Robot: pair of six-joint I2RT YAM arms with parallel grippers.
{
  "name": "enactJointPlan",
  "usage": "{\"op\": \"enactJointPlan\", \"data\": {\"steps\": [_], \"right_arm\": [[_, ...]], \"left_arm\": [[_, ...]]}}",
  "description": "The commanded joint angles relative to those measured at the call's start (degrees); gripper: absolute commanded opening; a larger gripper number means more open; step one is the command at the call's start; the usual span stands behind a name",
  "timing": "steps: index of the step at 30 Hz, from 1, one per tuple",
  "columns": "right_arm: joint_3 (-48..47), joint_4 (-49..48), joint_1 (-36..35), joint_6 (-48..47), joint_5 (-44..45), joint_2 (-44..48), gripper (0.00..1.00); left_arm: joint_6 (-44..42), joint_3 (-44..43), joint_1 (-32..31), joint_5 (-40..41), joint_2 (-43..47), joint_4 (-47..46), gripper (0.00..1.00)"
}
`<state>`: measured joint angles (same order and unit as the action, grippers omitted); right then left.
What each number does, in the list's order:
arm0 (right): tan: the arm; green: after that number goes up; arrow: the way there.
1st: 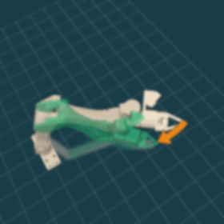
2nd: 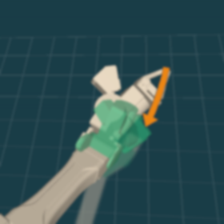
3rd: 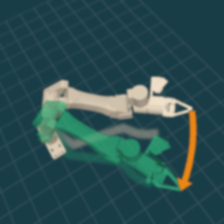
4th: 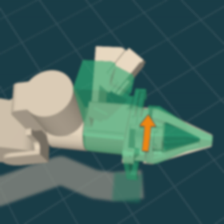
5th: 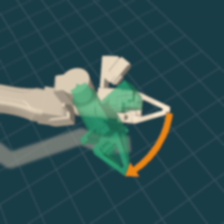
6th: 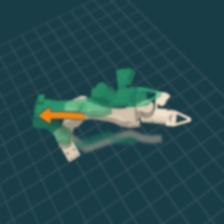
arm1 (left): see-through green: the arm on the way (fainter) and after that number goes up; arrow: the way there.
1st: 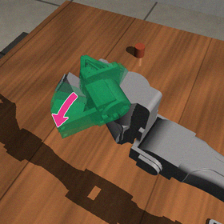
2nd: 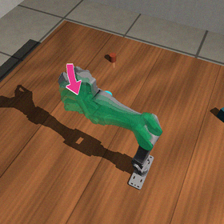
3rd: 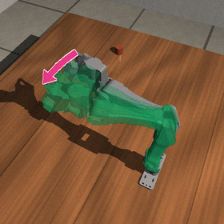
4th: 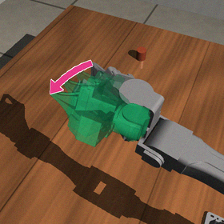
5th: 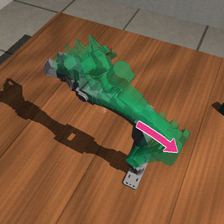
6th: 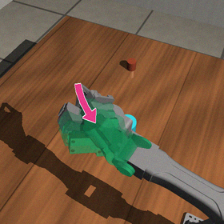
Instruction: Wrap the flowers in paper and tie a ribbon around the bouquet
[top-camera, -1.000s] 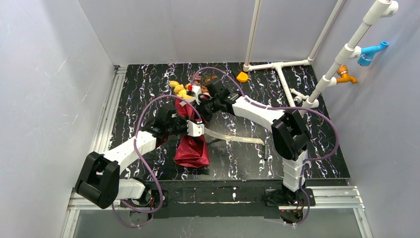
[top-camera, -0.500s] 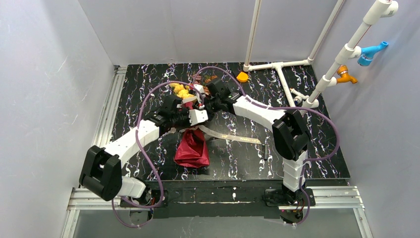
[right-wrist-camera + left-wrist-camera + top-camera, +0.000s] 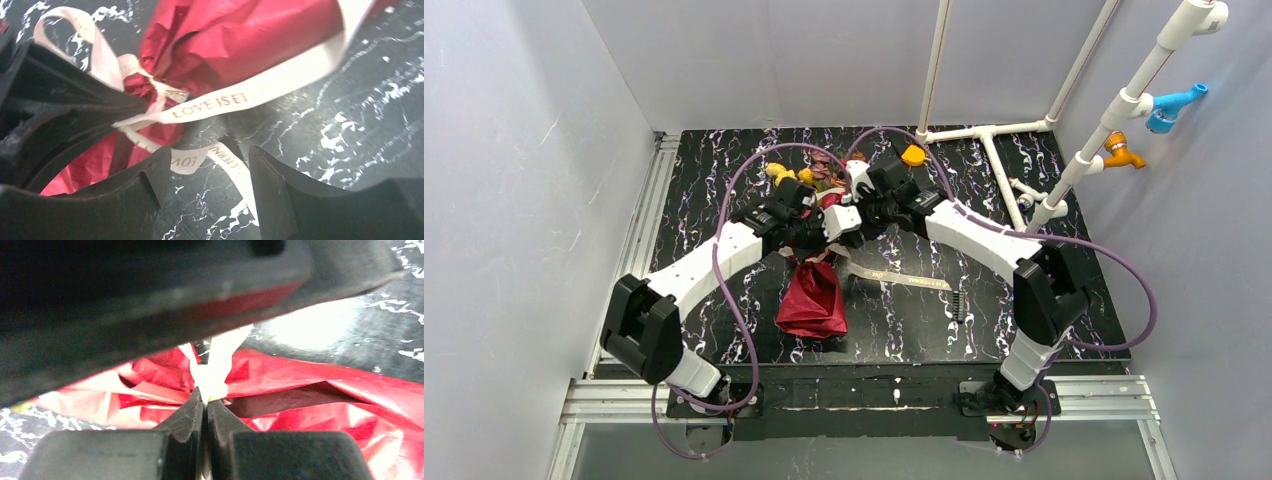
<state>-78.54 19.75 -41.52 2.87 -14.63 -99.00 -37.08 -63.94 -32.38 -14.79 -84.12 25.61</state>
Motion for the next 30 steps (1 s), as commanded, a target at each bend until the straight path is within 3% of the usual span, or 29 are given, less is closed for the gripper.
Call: {"op": "enactJointPlan", "data": {"steps": [1,7,17,25,30], "right_arm": [[2.39,-0.28,3.08,4.22,6.47,6.12,0.69],[7.87,-3.04,11.25,8.35,3.84,10.93,0.69],[9.16,-0.72,14.31,6.53,3.85,14.6,0.69],[8.85,-0.86,14.85,6.88,3.31,14.32,0.69],[9.2,0.01,14.85,6.07,4.07,14.79,0.69]], "left_arm": [[9.08,-4.2,-0.4,1.1,-3.83,7.65,0.0],[15.83,-11.6,-2.75,1.59,-10.05,9.08,0.0],[25.54,-22.5,-3.54,2.56,-15.15,8.61,0.0],[28.13,-26.48,-3.74,1.43,-16.36,9.41,0.0],[25.5,-27.91,-3.74,4.84,-19.02,15.04,0.0]]}}
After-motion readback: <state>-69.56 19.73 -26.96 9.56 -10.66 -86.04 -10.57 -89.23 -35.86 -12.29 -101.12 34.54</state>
